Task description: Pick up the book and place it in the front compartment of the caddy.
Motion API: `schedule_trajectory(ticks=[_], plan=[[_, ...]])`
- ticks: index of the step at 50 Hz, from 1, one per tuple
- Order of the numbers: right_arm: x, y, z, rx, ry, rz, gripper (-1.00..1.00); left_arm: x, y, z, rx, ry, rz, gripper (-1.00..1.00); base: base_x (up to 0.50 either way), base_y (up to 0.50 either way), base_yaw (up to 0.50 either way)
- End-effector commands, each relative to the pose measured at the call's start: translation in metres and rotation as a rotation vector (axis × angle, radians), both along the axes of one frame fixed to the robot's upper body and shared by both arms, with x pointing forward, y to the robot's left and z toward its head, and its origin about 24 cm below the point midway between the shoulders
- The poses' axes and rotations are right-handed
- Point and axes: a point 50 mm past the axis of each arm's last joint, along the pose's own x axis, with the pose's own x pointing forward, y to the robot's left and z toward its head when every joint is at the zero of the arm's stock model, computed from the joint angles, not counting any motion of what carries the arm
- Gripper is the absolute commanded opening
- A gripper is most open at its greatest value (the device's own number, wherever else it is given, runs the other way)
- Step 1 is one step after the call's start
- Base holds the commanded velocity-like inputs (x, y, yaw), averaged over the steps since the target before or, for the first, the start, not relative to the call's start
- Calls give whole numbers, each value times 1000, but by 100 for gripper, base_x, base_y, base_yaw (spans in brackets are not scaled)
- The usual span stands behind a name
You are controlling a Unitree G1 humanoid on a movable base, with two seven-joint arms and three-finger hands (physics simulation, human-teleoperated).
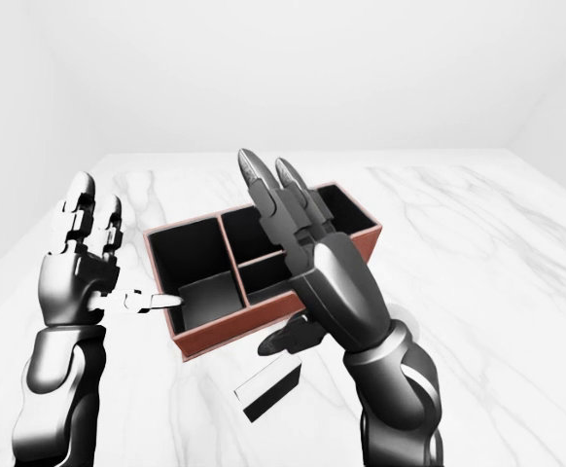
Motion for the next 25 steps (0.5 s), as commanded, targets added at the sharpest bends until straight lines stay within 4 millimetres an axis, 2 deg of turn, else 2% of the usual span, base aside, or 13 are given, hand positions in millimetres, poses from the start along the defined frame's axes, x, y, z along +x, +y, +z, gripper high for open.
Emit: schedule_trajectory(ticks=[1,25], plan=[[-5,3,-12,-47,69,-9,100,1,0,-1,-1,3,1,100,0,0,0],[-17,5,-21,-110,129,-19,100,0,0,0,1,2,1,100,0,0,0]])
